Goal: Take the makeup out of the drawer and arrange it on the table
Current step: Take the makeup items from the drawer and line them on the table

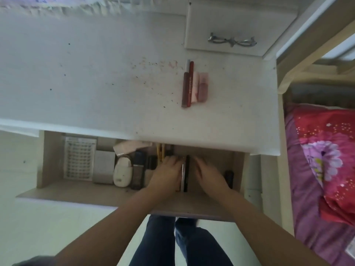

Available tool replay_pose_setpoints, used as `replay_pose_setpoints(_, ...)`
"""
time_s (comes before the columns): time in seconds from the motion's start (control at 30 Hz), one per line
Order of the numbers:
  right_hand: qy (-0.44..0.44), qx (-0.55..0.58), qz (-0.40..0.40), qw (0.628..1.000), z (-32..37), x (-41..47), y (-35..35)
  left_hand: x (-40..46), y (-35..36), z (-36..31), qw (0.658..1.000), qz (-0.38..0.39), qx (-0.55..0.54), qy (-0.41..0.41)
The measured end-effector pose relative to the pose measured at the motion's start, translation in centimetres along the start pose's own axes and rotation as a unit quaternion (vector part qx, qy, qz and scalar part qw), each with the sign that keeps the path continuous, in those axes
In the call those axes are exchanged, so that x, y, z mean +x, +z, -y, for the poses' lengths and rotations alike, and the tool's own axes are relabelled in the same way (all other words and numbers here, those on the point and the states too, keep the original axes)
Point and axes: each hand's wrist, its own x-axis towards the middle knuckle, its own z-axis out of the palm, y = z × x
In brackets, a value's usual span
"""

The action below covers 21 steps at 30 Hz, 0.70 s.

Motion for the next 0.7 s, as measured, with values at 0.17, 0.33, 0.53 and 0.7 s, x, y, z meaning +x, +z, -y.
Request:
replay_pose_setpoints(0.17,-0.01,-0.031,0.015,0.999,-1.3,3.0,1.8,2.2,2.5,-0.2,0.984,0.011,0.179,-0.013)
replay_pose_setpoints(0.33,0.007,0.018,-0.021,1.0,-1.3,2.6,1.5,1.3,2.4,-0.3,0.99,-0.061,0.129,-0.019)
replay_pose_setpoints(0.53,-0.081,0.025,-0.011,0.996,3.1,-0.8,-3.4,-0.6,-3.1,-1.7,0.98,-0.065,-0.19,-0.011)
replay_pose_setpoints(0.7,-0.141,0.096,-0.129,0.977,9.0,2.7,-13.2,0.5,-15.3,-0.7,0.938,-0.186,-0.294,0.007)
